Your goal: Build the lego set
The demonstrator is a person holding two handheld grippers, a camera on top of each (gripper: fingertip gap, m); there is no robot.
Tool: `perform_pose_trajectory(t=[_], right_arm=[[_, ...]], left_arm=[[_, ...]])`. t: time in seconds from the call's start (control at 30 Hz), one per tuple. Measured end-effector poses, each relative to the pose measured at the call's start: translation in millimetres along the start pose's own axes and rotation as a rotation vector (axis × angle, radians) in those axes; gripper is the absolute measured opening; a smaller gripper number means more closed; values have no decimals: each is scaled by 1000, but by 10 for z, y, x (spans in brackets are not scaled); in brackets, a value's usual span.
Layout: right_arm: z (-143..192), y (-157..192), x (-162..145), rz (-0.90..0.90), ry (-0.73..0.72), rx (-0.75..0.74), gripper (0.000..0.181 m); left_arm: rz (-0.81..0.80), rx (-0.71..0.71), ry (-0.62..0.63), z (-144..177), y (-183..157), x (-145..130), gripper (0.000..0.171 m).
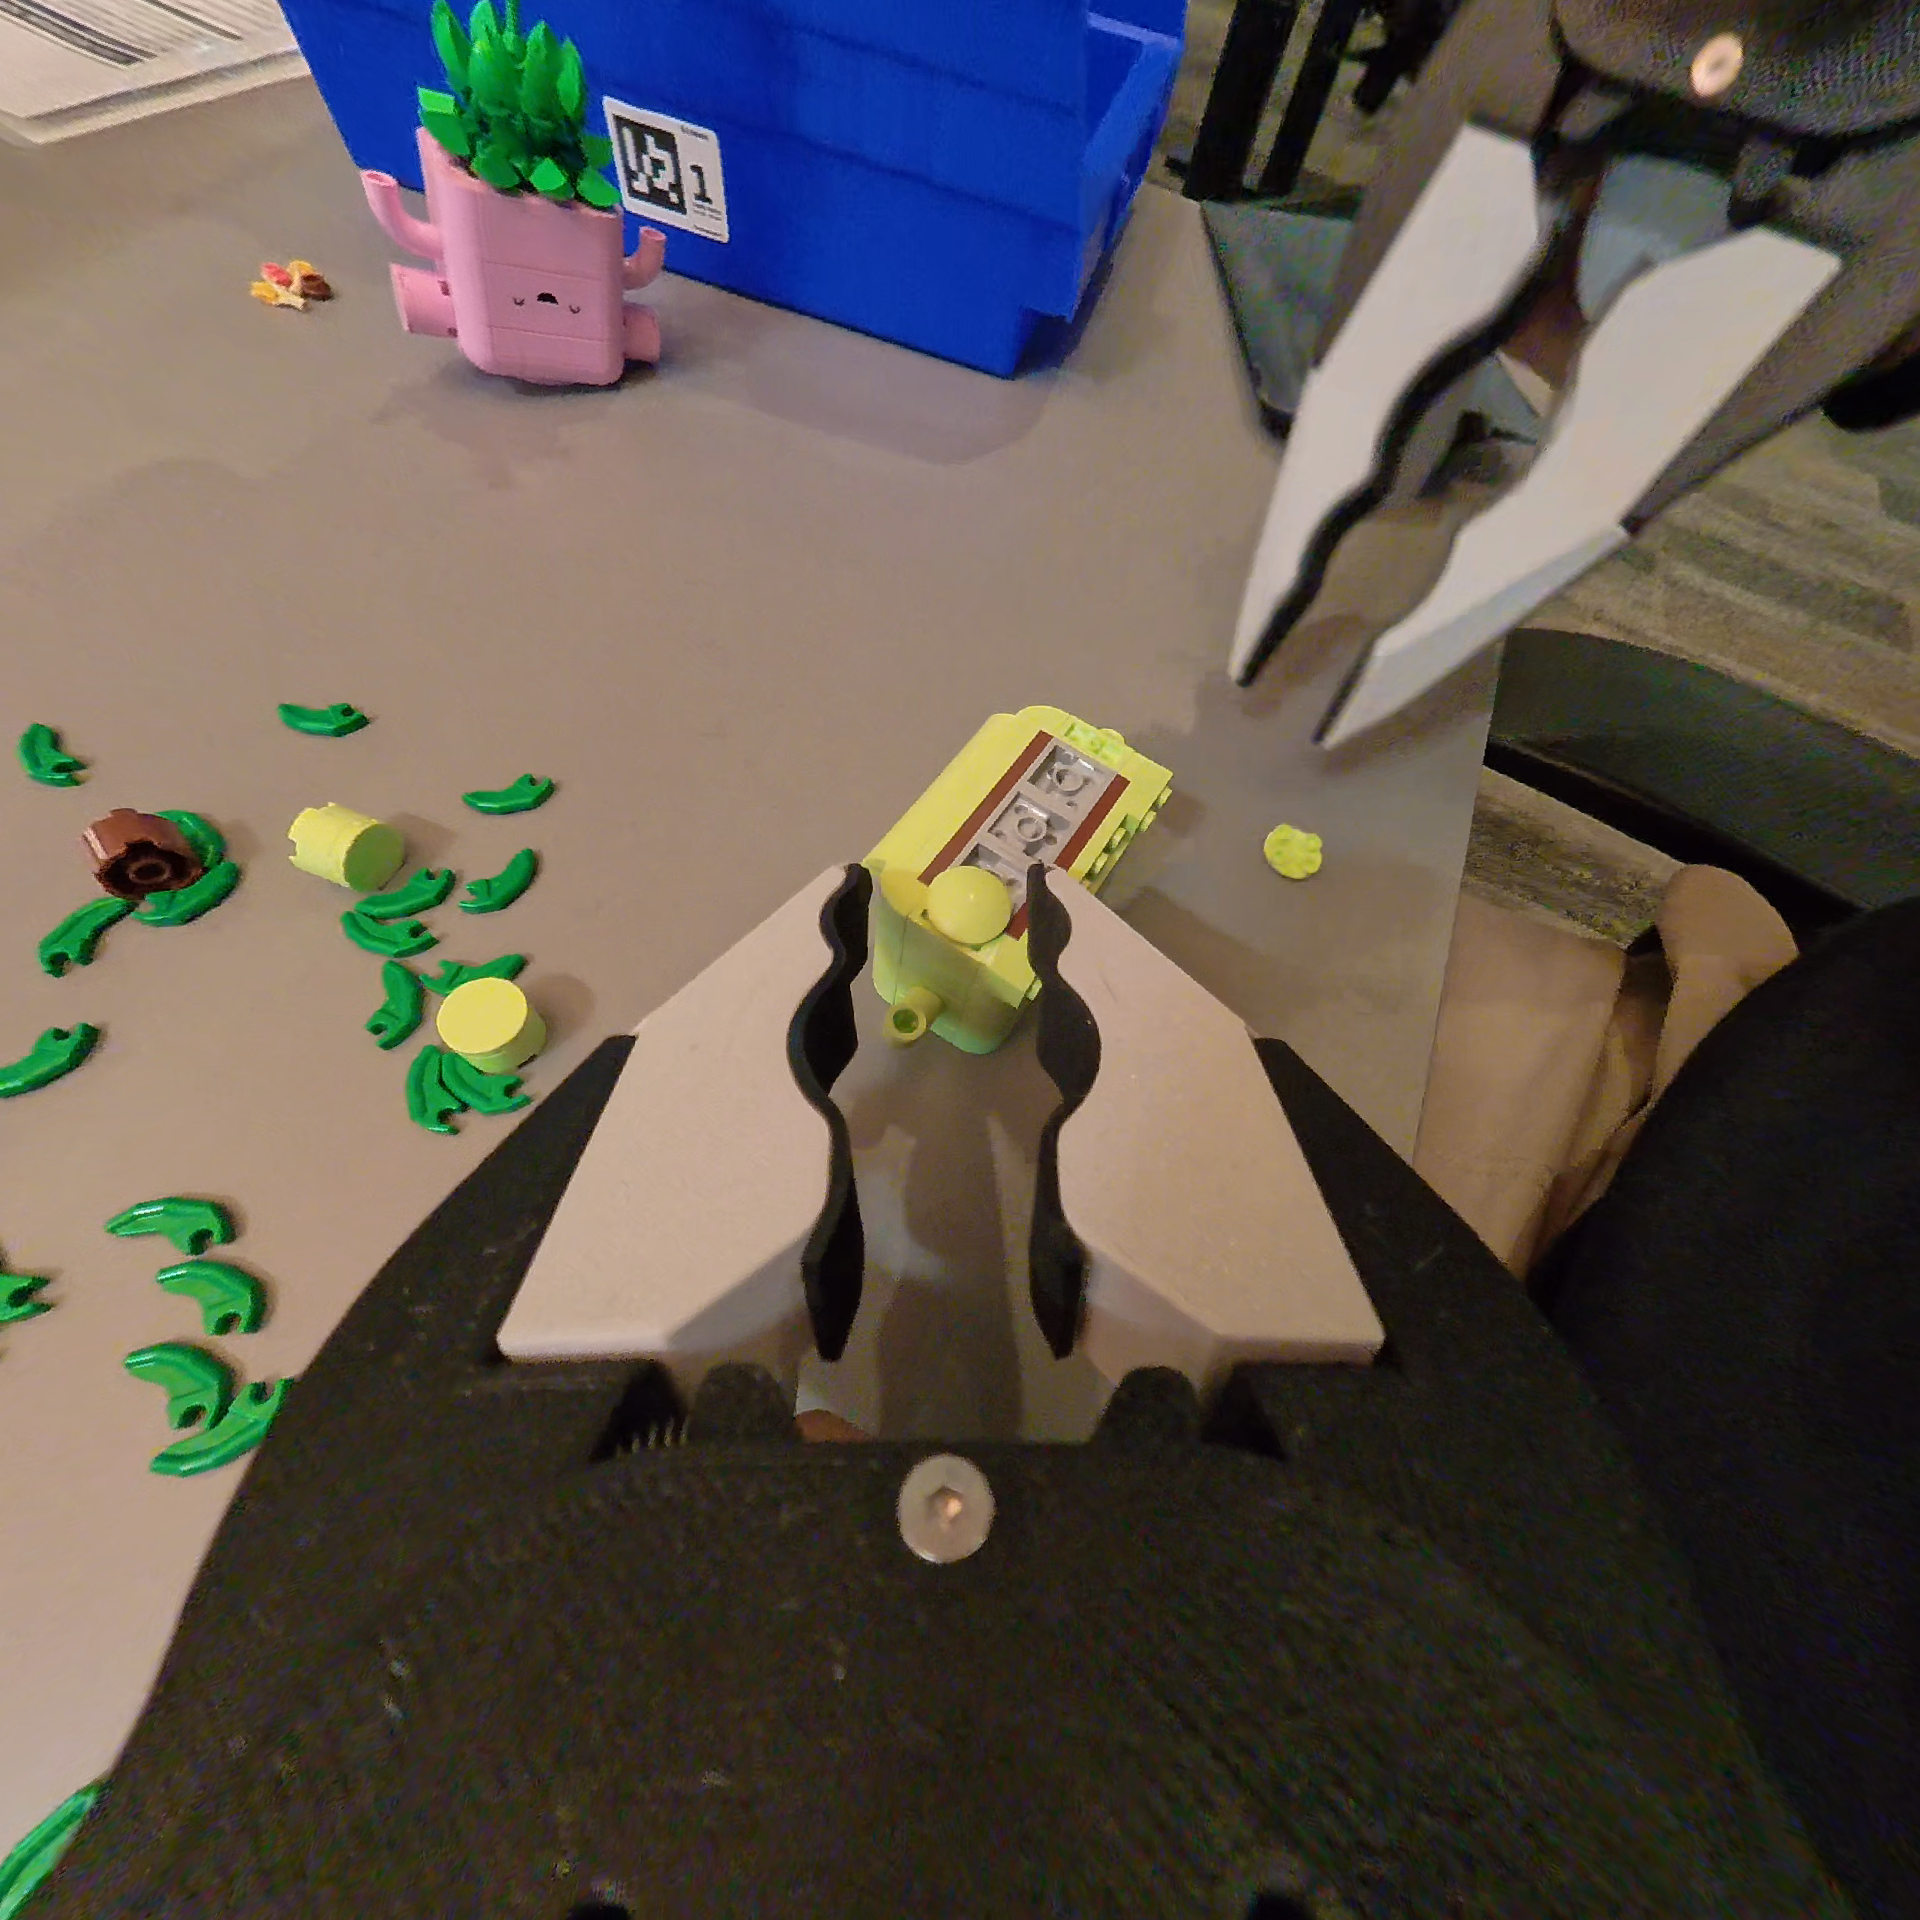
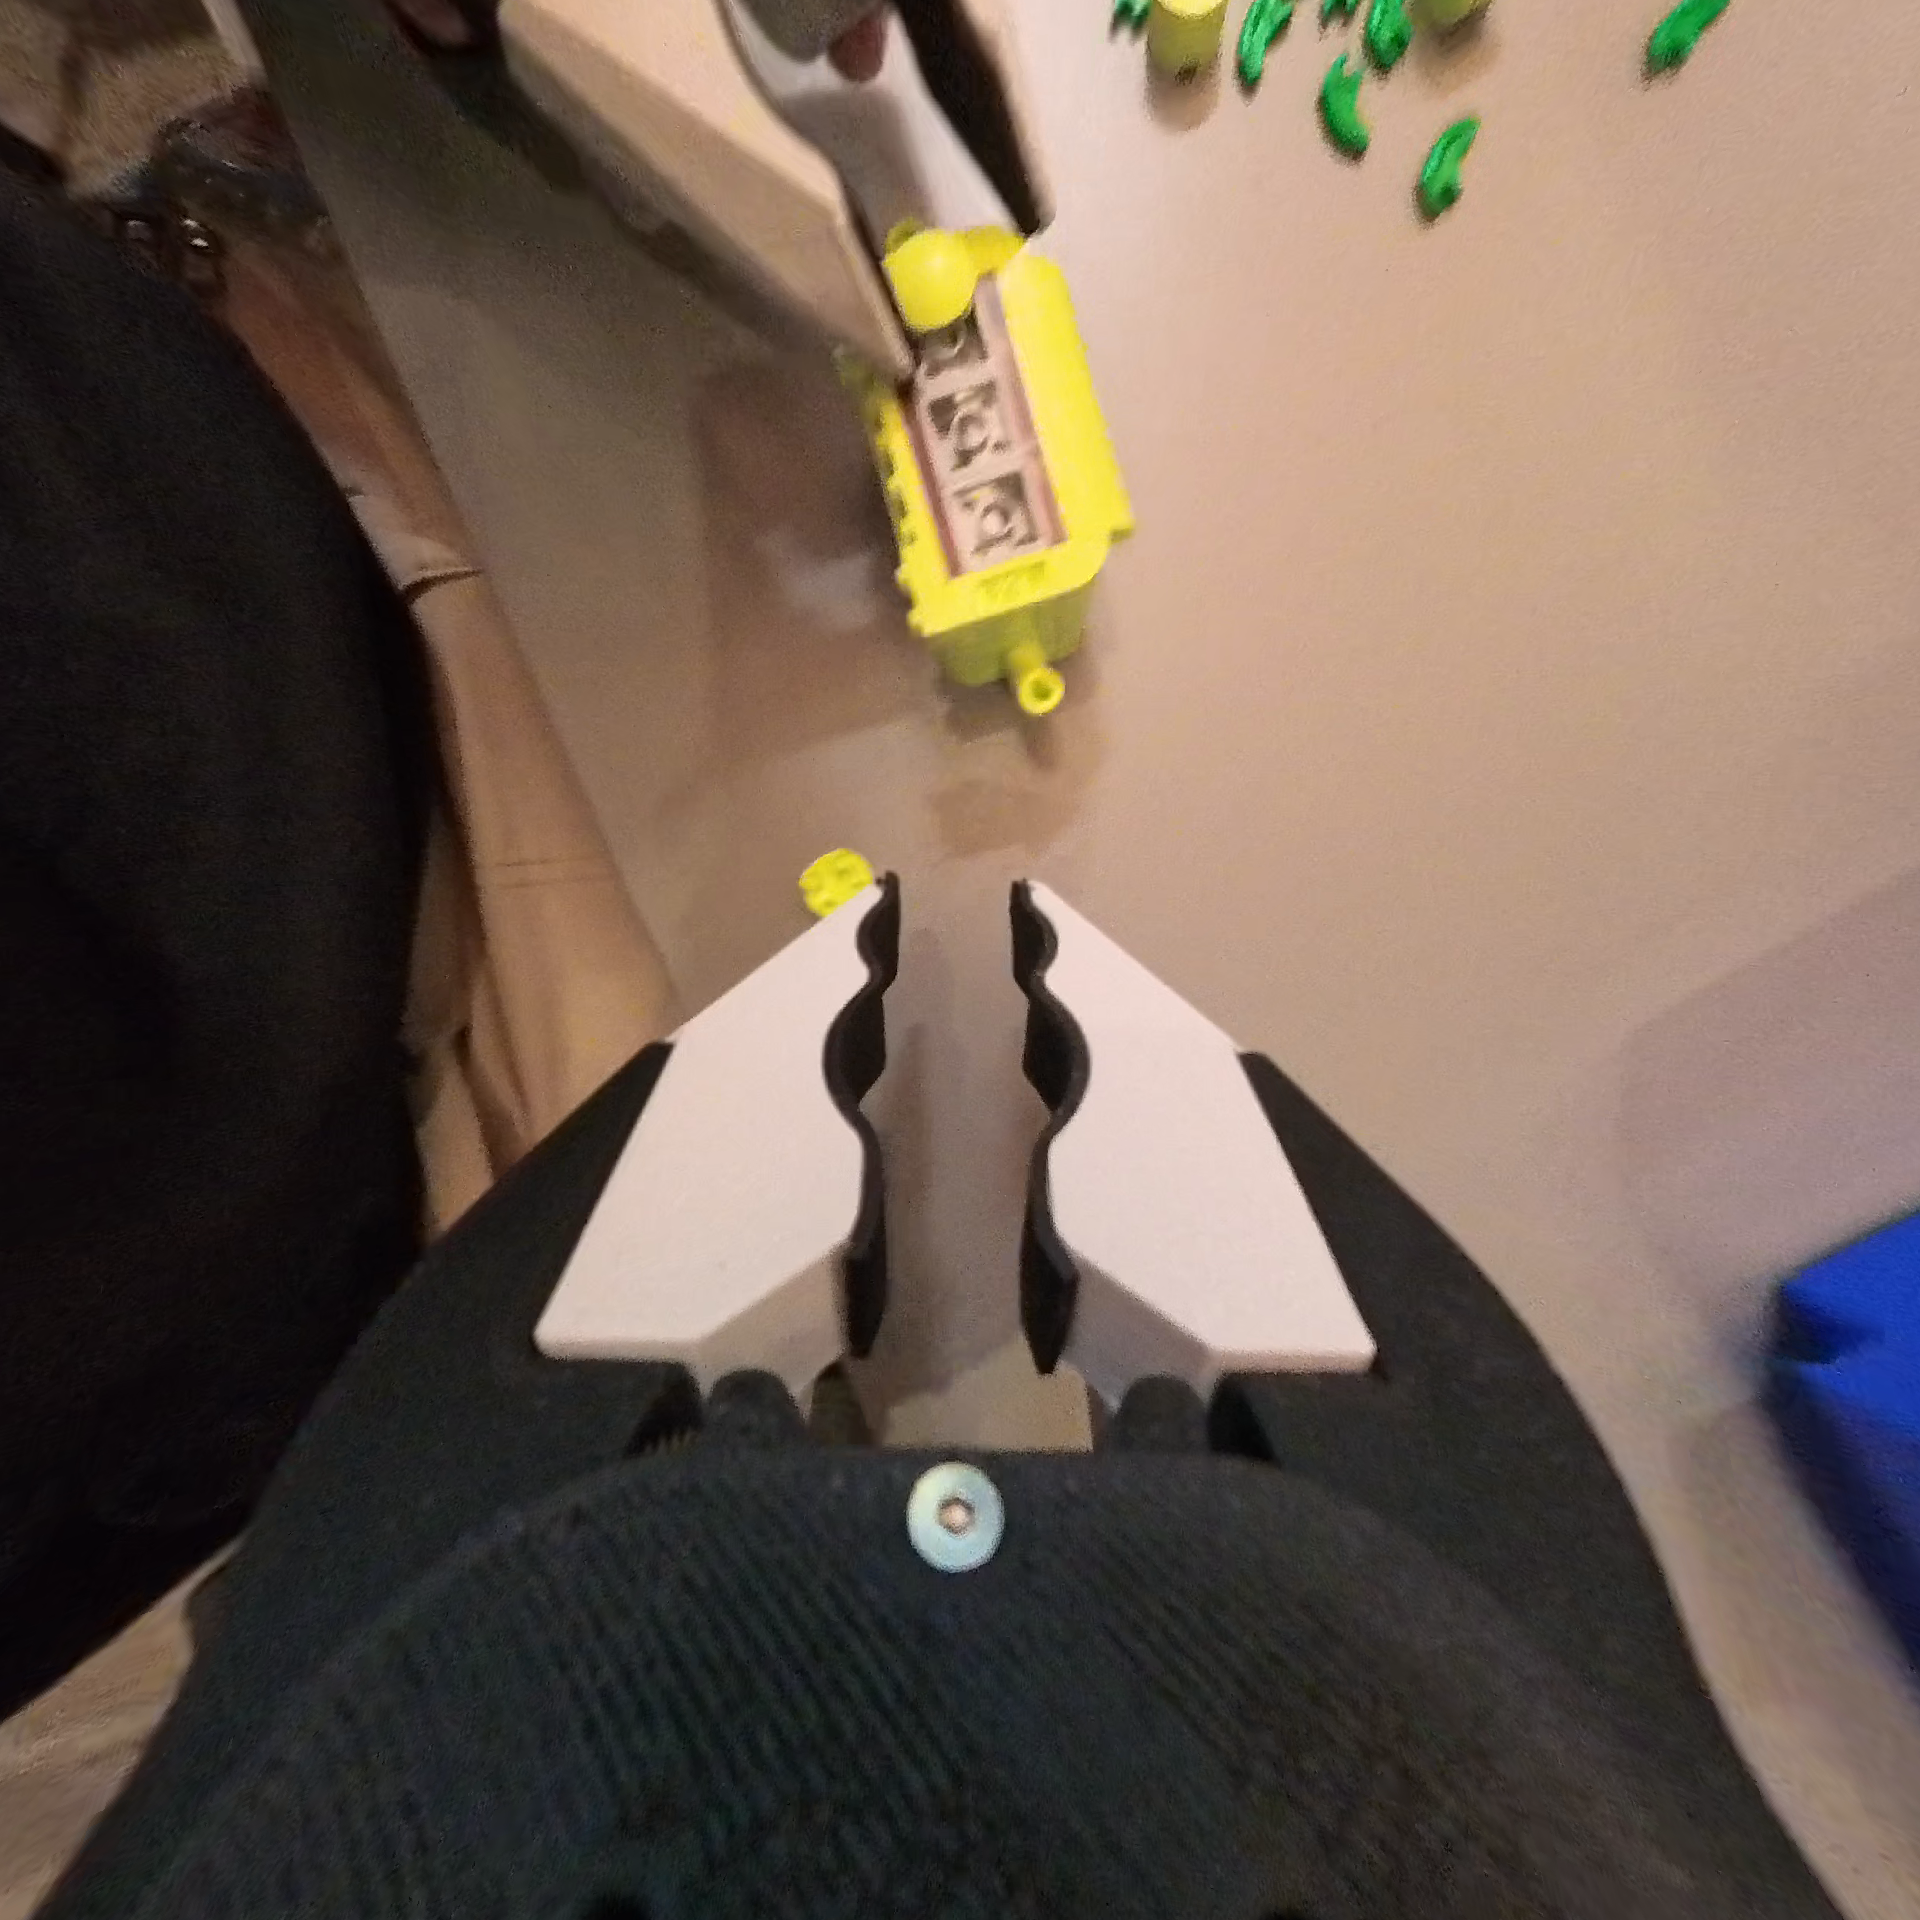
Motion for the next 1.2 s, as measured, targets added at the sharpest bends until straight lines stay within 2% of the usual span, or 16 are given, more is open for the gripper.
perform_pose_trajectory(t=[0.17,0.33,0.4,0.5,0.57,0.63,0.7,0.73,0.83,1.0,1.2], right_arm=[[-147,217,-140,-32,-42,19,25],[-255,240,-152,9,-71,-18,24],[-259,222,-156,38,-72,-48,14],[-255,236,-155,34,-77,-54,14],[-226,276,-100,16,-127,-39,14],[-149,386,35,-63,-226,56,14],[-10,503,206,-182,-339,211,14],[72,549,279,-247,-384,299,14],[252,644,376,-397,-431,523,13],[309,843,379,-499,-373,751,13],[282,974,407,-517,-319,825,14]], left_arm=[[-6,-13,10,-9,-19,-11,32],[-16,-39,-1,-4,-50,5,40],[-60,-22,-22,13,-40,39,42],[-135,12,-63,58,-47,139,48],[-155,-15,-125,102,-141,253,49],[-172,-123,-185,158,-354,333,47],[-202,-308,-215,251,-676,324,35],[-209,-378,-228,295,-804,322,36],[-228,-480,-258,368,-1039,342,36],[-321,-492,-244,326,-1257,276,34],[-374,-505,-228,287,-1401,203,5]])
Point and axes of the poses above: each gripper's, where its closed fingertips meet, z back along the fingers, x out of its top, y = z × x across the jaws, the point moved 1 cm from there along z, back along the fingers, and after that the axes turned 6 degrees about -y, right-handed, at the moved point
